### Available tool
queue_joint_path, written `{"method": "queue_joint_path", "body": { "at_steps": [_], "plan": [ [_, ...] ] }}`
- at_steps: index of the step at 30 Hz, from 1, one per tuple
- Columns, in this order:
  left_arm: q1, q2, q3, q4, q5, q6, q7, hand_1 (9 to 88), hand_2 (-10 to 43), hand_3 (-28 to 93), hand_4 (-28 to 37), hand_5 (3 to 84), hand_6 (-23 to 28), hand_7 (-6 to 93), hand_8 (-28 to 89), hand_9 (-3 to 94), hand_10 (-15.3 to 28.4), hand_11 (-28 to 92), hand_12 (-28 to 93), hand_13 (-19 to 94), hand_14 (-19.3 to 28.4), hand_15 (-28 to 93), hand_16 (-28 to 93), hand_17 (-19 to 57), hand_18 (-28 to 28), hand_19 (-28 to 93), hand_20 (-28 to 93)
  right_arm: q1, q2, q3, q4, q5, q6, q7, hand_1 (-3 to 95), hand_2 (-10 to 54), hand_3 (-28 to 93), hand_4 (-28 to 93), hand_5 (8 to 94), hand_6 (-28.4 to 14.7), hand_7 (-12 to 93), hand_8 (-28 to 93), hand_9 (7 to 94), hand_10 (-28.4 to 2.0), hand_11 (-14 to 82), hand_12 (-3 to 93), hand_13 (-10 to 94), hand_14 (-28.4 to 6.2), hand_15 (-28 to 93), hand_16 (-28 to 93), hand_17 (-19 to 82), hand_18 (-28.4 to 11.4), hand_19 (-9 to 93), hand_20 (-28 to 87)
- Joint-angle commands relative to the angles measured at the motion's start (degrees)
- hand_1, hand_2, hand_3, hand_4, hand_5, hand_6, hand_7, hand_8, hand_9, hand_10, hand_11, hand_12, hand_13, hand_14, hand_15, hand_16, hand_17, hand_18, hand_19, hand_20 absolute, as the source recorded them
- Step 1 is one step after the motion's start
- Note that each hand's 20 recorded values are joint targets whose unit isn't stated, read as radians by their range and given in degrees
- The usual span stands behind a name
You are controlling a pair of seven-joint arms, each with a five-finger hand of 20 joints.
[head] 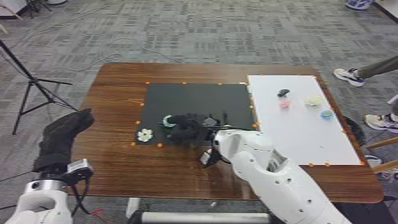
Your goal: Arrange flowers
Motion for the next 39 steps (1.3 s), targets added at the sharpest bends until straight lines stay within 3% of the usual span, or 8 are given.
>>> {"method": "queue_joint_path", "body": {
  "at_steps": [1, 25, 39],
  "plan": [
    [0.19, 0.02, -0.14, -0.32, 0.04, -0.96, -0.77, 25.2, 3.9, 72, -23.6, 48.2, 0.9, 19.5, -8, 46.8, 12.5, 20, 13, 37, 16.9, 19, 0, 1.0, 12.0, 5, 15, -0.44, -2.02, -1.12, 0.19, -0.46, -1.31, 0.07, 23.8, 15.4, 60, -16, 30.5, -6.2, 10, -8, 61.7, -14.2, 8.8, 9.3, 69, -16.0, 60, 29, 29, -27.5, 79, 55],
    [0.49, -0.36, -0.21, -0.51, -0.22, -0.68, 0.01, 25.5, 4.0, 72, -23.4, 48.0, 0.2, 19.5, -8, 46.4, 12.4, 20, 13, 37, 16.8, 19, 1, 0.8, 12.1, 5, 15, 1.41, -2.95, -2.57, 0.55, -1.57, -1.62, -1.0, 23.8, 15.5, 60, -16, 30.5, -6.2, 9, -8, 61.7, -14.3, 8.7, 9.3, 69, -15.9, 60, 30, 29, -27.5, 79, 55],
    [0.99, -0.42, -0.27, -0.82, -0.23, -0.49, -0.04, 25.8, 4.0, 72, -23.3, 48.6, -0.4, 19.7, -8, 46.4, 12.3, 20, 13, 37, 16.8, 19, 1, 0.8, 12.1, 5, 15, 2.63, 1.01, -1.57, -3.72, 2.31, -0.21, -0.03, 23.6, 15.5, 60, -16, 30.6, -6.0, 10, -8, 61.7, -14.2, 8.8, 9.4, 69, -16.2, 61, 30, 29, -27.5, 79, 55]
  ]
}}
